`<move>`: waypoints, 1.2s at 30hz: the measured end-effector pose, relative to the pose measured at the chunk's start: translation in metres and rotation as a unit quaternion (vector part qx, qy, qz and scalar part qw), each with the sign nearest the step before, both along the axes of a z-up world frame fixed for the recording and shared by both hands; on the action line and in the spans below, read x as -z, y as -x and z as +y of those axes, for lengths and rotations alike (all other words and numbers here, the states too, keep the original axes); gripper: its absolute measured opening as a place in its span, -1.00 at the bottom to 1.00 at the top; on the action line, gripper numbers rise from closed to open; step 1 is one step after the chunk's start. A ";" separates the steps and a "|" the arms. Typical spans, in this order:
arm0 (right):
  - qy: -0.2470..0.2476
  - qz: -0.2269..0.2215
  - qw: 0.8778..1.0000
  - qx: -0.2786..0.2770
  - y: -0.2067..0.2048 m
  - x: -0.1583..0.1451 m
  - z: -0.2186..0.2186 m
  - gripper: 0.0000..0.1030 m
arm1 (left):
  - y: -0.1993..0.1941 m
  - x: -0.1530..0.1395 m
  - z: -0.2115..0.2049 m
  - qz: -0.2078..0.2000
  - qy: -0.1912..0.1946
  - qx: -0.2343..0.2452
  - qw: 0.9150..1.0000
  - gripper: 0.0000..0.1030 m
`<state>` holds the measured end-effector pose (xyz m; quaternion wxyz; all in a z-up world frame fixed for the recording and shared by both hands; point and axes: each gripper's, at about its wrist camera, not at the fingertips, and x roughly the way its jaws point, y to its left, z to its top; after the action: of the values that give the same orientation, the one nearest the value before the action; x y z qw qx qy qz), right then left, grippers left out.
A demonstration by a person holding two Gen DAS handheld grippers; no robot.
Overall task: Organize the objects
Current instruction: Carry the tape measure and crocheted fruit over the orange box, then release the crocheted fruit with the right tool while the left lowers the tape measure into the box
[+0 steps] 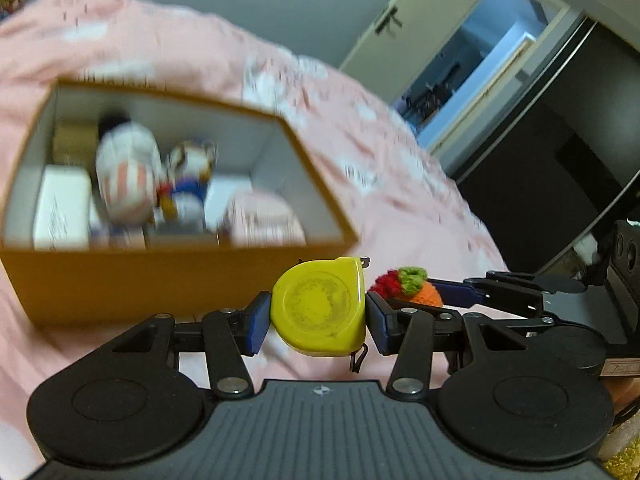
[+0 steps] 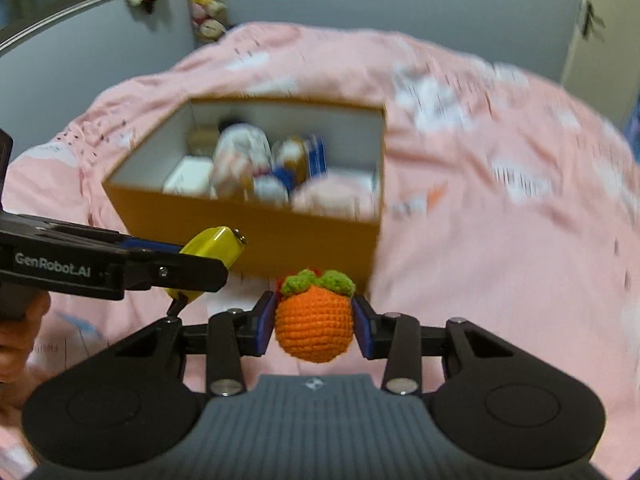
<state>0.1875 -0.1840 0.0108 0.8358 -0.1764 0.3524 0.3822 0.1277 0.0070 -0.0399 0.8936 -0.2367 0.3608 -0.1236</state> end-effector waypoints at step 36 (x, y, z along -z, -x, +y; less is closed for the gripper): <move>0.214 -0.218 0.940 -0.150 -0.140 0.081 0.152 -0.13 | -0.142 0.007 0.069 0.056 -0.046 -0.021 0.997 0.11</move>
<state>0.3271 -0.0320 -0.0706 0.7677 -0.4809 0.2040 0.3712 0.2694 0.0757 -0.0471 0.8845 -0.2096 0.4100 -0.0746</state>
